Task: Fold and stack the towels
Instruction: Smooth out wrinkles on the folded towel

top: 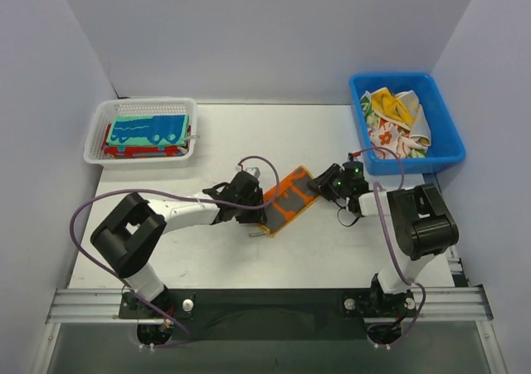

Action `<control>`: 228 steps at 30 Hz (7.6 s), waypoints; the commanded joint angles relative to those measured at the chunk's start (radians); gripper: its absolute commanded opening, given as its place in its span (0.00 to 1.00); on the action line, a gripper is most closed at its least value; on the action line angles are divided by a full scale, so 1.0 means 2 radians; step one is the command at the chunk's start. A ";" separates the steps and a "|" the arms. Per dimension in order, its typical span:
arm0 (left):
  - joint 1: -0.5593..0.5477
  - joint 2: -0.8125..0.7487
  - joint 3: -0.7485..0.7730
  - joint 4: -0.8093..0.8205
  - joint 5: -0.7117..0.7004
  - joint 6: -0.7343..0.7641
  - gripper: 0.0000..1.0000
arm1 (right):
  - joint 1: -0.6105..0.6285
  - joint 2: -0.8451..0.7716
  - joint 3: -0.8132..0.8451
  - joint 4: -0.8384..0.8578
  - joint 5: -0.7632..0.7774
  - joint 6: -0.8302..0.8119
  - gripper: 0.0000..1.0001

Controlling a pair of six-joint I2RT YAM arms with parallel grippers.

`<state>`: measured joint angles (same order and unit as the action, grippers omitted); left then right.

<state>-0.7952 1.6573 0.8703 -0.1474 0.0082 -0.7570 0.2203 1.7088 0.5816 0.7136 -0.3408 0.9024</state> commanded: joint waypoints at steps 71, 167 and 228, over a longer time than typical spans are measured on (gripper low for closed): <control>0.255 -0.207 -0.122 -0.002 0.101 -0.048 0.97 | 0.380 0.008 0.225 -0.267 0.109 -0.468 0.13; 0.334 -0.284 -0.051 -0.130 0.013 0.078 0.97 | 0.414 0.139 0.429 -0.561 0.180 -0.458 0.50; 0.373 -0.267 -0.066 -0.127 0.043 0.115 0.97 | 0.423 0.261 0.515 -0.655 0.194 -0.519 0.00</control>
<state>-0.0566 1.1149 0.7410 -0.4347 0.0658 -0.5335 1.1049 2.2017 1.6882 -0.5644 0.1013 -0.1333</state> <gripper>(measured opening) 0.975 0.077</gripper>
